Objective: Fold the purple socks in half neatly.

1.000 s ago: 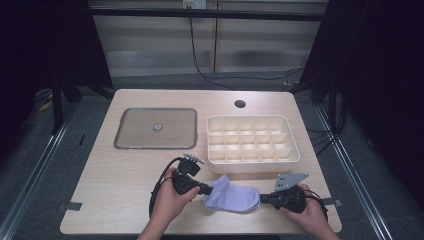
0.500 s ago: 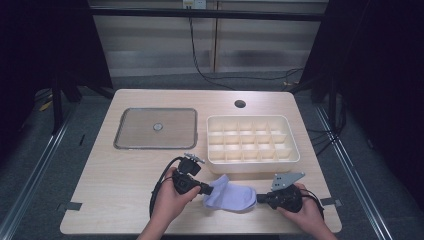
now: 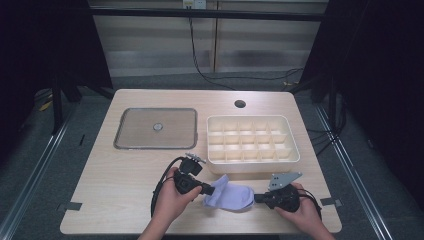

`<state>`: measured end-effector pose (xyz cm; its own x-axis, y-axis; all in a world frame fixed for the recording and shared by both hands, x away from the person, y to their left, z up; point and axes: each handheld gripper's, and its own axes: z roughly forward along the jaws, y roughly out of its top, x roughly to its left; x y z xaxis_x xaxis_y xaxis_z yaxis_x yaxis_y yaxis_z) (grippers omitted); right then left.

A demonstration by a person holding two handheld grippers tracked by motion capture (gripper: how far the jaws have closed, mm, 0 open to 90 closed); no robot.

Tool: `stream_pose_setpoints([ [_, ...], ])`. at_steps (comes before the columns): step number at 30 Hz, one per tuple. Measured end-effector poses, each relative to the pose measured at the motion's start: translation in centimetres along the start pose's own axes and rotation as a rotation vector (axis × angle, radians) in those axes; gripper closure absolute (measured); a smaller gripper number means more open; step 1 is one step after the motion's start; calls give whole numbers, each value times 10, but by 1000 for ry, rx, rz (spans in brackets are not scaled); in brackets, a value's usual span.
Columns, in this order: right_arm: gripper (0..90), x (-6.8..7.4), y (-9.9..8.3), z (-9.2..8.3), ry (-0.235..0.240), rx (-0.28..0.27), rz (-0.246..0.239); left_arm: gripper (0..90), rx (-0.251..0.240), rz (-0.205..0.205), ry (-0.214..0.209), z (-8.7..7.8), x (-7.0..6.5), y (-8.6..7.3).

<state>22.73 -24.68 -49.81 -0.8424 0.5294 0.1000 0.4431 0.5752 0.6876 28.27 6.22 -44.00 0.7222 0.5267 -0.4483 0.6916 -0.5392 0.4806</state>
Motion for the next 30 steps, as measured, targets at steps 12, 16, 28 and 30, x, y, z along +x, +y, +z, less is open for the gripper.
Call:
stream_pose_setpoints([
  [12, 900, 4, 3, 5, 0, -12, -13, 836, 7, 15, -4, 4, -5, 6],
  [16, 900, 4, 4, 6, 2, -13, -14, 836, 10, 25, -4, 5, -8, 8],
  [28, 899, 5, 5, 7, 1, -14, -24, 836, 16, 39, -8, 9, -13, 13],
  [30, 898, 5, 5, 7, -2, -14, -23, 836, 10, 38, -11, 10, -14, 14],
])
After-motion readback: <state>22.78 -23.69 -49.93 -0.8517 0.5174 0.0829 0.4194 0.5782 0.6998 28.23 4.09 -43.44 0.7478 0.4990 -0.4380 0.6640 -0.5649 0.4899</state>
